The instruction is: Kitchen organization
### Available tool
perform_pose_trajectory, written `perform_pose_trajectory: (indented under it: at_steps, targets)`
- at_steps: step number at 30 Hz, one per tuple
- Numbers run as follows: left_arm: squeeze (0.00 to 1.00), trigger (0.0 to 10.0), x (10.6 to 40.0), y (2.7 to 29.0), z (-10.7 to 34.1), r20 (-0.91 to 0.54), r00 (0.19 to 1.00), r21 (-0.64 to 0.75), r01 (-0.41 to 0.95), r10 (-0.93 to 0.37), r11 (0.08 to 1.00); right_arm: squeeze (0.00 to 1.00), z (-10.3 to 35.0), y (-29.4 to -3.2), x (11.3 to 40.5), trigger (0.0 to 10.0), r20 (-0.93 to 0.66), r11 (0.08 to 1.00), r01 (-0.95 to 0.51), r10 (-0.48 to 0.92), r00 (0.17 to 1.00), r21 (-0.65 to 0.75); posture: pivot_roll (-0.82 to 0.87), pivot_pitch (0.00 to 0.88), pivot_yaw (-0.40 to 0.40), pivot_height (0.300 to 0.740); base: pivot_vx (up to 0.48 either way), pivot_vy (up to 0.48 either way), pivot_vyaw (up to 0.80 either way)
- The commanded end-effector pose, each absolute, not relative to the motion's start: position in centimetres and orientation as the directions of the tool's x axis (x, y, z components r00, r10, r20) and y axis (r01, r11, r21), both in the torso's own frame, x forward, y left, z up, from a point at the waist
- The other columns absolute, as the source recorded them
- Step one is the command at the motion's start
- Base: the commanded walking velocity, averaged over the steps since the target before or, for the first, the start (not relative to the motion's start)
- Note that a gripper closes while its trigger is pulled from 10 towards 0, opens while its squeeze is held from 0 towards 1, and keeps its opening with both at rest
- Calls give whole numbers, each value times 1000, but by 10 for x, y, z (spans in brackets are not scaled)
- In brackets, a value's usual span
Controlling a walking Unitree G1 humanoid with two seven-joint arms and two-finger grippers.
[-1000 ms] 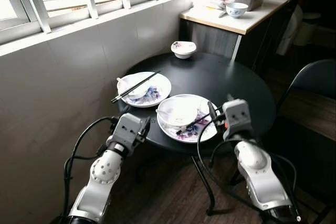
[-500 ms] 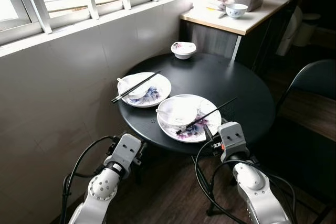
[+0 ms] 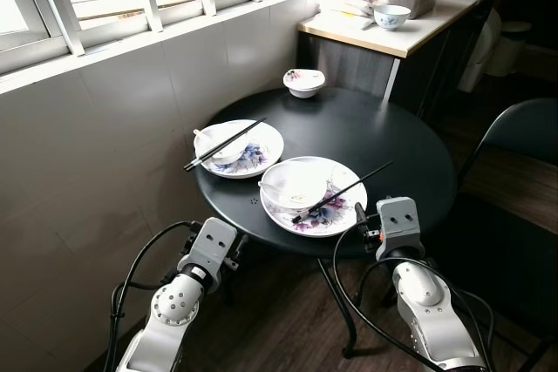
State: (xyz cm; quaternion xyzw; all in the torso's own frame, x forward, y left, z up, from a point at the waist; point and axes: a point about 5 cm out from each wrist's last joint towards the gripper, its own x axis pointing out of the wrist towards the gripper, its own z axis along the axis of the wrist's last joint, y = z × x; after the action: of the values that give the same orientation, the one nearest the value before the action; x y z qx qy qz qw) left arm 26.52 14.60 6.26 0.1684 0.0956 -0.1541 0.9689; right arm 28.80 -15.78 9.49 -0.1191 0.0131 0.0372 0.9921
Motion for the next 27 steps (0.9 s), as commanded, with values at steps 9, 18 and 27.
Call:
perform_pose_trajectory:
  at_steps: [9,18,27]
  targets:
    - [0,10000,266,150,88,-7,976,224,215,-220,950,0,131,-156,290,10000,242,935,26,64,968,-354,-9,0,-20,740,0,0,0]
    - [0,10000,266,151,86,7,976,206,213,-219,955,0,132,-152,289,10000,289,929,32,82,954,-369,-7,0,-22,740,0,0,0]
    - [0,10000,267,151,84,10,975,202,217,-223,955,0,137,-151,288,10000,338,922,46,94,936,-385,-3,0,-24,740,27,0,0]
